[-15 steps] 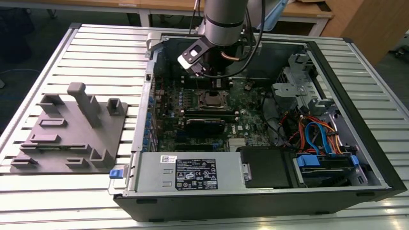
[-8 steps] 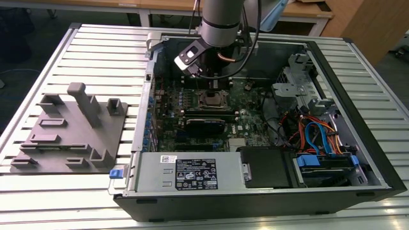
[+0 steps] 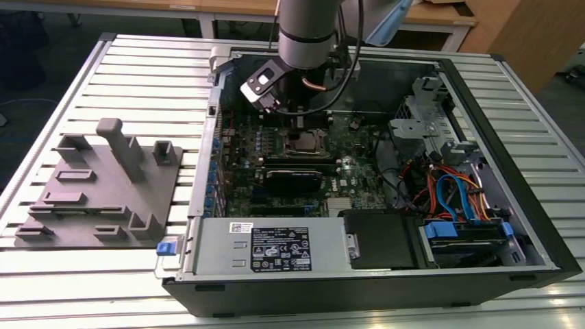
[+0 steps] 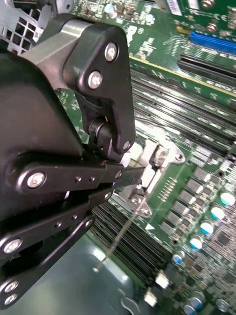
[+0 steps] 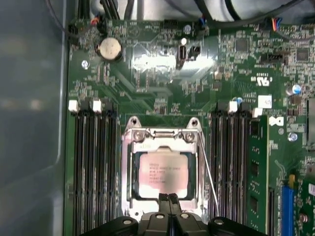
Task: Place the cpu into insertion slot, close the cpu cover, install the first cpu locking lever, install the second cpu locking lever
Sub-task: 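Close the cpu cover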
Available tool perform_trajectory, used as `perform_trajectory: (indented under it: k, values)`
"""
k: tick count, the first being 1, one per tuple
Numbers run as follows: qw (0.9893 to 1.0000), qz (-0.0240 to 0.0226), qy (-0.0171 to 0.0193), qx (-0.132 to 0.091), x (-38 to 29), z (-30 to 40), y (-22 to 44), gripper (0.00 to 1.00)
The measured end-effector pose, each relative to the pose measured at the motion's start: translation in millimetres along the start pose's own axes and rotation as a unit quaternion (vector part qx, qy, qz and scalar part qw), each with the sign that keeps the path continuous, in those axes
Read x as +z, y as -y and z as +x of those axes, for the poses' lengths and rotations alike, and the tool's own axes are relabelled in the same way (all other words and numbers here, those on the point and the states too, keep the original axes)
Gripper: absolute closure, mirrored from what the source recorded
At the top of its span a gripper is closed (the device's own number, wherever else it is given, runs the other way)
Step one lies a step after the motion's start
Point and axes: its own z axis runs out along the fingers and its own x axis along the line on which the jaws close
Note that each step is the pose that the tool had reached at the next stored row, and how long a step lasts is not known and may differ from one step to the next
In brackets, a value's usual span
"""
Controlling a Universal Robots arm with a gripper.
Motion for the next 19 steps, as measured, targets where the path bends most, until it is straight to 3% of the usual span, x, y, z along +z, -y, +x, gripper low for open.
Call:
perform_trajectory:
  k: [8,13,19]
  values:
    - [1.0,0.0,-0.0003,-0.002,6.9,0.0,8.6,0.9]
    - [1.0,0.0,-0.002,-0.002,12.7,0.0,8.9,0.9]
    - [1.0,0.0,-0.0031,-0.003,13.1,0.0,8.9,0.9]
